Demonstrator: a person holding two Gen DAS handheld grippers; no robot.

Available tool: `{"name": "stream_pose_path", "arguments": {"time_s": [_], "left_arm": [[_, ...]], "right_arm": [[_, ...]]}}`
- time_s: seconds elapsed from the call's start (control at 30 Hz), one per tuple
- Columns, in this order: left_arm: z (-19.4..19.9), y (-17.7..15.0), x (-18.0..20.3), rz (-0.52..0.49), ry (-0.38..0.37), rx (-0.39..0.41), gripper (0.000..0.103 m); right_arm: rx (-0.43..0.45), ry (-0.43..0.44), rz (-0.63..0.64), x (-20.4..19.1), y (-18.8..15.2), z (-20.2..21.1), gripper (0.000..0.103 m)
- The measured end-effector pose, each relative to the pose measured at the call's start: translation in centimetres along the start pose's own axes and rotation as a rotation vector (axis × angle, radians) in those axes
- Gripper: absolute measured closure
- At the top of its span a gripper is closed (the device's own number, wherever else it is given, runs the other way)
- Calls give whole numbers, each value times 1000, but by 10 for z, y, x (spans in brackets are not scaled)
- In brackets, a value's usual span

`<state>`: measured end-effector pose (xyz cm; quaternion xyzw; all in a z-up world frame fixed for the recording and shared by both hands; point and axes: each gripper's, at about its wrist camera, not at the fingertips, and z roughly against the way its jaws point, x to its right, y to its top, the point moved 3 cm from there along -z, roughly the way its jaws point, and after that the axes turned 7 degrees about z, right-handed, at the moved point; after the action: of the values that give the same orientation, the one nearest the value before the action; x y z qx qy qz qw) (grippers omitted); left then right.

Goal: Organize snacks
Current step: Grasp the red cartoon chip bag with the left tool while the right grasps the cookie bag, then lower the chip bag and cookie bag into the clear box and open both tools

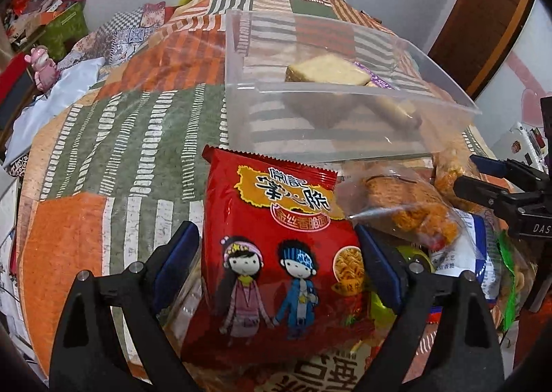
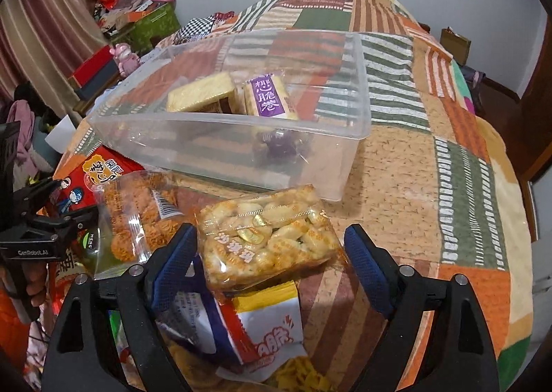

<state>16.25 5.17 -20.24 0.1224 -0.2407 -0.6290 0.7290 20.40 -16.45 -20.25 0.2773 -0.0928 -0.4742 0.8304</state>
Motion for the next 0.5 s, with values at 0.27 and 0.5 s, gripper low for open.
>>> {"name": "stream_pose_path", "arguments": {"time_s": [0.27, 0.5], "left_arm": [[2, 1, 6, -31, 15, 49, 26], [12, 2, 0, -11, 17, 84, 39]], "right_arm": [[-21, 21, -17, 6, -1, -12, 19], [2, 43, -34, 5, -4, -6, 29]]}}
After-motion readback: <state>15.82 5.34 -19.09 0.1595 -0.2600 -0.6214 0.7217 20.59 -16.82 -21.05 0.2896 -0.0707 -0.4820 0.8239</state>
